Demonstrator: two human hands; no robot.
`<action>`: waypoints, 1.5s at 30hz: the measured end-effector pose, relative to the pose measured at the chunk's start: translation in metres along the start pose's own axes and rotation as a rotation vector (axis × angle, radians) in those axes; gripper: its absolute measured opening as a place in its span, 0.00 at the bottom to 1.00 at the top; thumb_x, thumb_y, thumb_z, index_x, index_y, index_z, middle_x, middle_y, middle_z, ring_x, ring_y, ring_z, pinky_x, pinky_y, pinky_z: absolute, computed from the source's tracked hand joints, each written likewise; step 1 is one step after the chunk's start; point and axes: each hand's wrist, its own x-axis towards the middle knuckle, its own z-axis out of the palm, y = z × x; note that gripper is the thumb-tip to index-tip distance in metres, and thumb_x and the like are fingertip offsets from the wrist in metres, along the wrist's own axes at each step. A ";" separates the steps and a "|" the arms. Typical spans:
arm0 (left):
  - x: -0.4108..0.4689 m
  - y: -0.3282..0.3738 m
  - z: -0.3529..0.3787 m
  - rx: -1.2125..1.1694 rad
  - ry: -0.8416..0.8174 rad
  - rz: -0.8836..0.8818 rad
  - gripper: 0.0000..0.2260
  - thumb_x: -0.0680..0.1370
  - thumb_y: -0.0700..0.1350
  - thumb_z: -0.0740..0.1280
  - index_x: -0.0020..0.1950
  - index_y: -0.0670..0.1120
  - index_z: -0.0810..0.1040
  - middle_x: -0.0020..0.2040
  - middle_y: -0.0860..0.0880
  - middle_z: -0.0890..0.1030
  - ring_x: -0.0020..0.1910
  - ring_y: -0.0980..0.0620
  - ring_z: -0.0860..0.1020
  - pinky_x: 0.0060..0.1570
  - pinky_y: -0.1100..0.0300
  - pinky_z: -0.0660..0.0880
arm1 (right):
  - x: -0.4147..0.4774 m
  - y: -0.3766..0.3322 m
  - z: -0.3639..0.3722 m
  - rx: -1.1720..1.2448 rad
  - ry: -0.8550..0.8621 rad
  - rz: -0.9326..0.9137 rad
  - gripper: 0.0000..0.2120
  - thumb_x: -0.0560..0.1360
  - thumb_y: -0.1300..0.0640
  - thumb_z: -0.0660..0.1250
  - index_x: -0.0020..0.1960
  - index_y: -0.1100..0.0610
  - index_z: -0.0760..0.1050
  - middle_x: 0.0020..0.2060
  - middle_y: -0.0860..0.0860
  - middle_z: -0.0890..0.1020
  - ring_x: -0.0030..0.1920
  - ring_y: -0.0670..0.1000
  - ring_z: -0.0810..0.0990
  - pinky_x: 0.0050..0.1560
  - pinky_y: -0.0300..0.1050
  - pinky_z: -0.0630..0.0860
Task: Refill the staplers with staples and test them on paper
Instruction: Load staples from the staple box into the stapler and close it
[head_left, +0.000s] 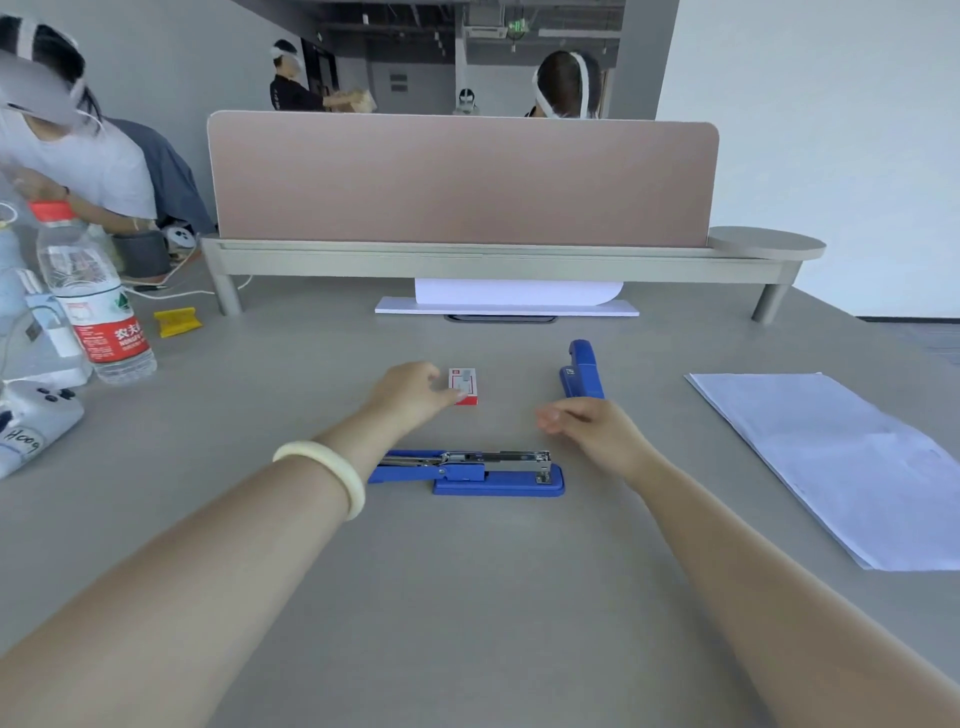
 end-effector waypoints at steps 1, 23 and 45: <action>0.007 0.007 0.007 0.066 0.016 -0.024 0.18 0.73 0.58 0.67 0.51 0.44 0.77 0.54 0.45 0.77 0.51 0.47 0.73 0.47 0.59 0.66 | 0.003 0.001 0.004 0.011 0.009 -0.011 0.12 0.78 0.55 0.62 0.53 0.59 0.81 0.52 0.52 0.84 0.55 0.51 0.80 0.55 0.36 0.71; -0.008 -0.002 -0.015 -0.372 -0.221 0.153 0.20 0.71 0.37 0.72 0.63 0.45 0.77 0.51 0.48 0.82 0.47 0.54 0.79 0.53 0.65 0.72 | 0.014 -0.022 0.015 0.326 0.129 0.019 0.06 0.78 0.59 0.62 0.50 0.52 0.77 0.48 0.53 0.82 0.48 0.52 0.82 0.52 0.41 0.77; -0.010 0.004 0.015 -1.006 -0.028 -0.126 0.04 0.71 0.37 0.71 0.42 0.39 0.77 0.41 0.42 0.81 0.40 0.49 0.82 0.37 0.67 0.81 | 0.019 -0.020 0.016 0.728 -0.036 0.161 0.10 0.76 0.60 0.66 0.56 0.60 0.78 0.51 0.57 0.84 0.48 0.52 0.85 0.46 0.39 0.82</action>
